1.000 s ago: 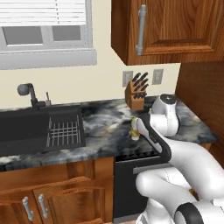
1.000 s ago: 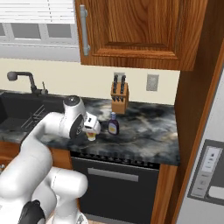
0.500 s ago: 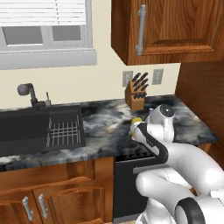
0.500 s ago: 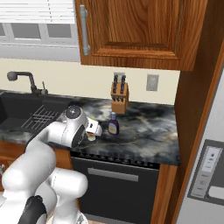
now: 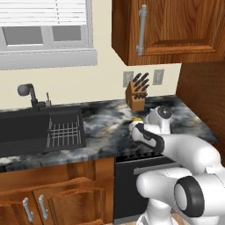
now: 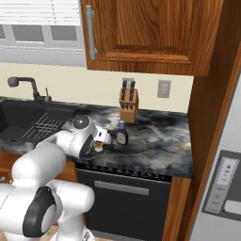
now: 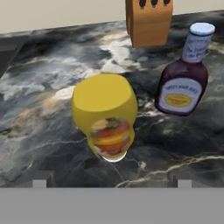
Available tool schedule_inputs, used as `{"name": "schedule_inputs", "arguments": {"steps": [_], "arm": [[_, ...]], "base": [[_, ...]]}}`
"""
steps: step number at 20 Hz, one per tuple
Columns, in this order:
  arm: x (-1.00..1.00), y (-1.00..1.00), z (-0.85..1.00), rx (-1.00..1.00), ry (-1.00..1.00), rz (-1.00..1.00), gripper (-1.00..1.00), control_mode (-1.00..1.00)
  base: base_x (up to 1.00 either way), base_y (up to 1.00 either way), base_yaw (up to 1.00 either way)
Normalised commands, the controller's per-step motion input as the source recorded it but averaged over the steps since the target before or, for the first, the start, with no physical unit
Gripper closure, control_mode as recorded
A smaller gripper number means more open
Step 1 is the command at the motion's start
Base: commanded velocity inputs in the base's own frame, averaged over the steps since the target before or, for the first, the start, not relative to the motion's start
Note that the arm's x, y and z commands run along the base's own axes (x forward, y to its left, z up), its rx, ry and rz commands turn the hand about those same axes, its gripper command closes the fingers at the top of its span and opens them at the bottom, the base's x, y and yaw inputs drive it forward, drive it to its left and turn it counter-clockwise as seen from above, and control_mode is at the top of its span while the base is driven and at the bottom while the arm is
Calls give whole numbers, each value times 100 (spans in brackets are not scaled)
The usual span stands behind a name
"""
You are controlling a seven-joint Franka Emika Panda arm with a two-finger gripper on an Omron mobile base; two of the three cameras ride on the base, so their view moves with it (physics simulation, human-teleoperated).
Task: Place the condiment bottle and mustard from the counter to the top shelf of the fridge. If the existing items in the fridge are on the top shelf, move them to other shelves.
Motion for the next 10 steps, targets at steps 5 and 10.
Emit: {"name": "schedule_inputs", "arguments": {"steps": [5,10], "arm": [[14,0,0,0,0,0,-100,-100],[19,0,-1,0,0,0,-100,-100]], "base": [[0,0,0],[0,0,0]]}}
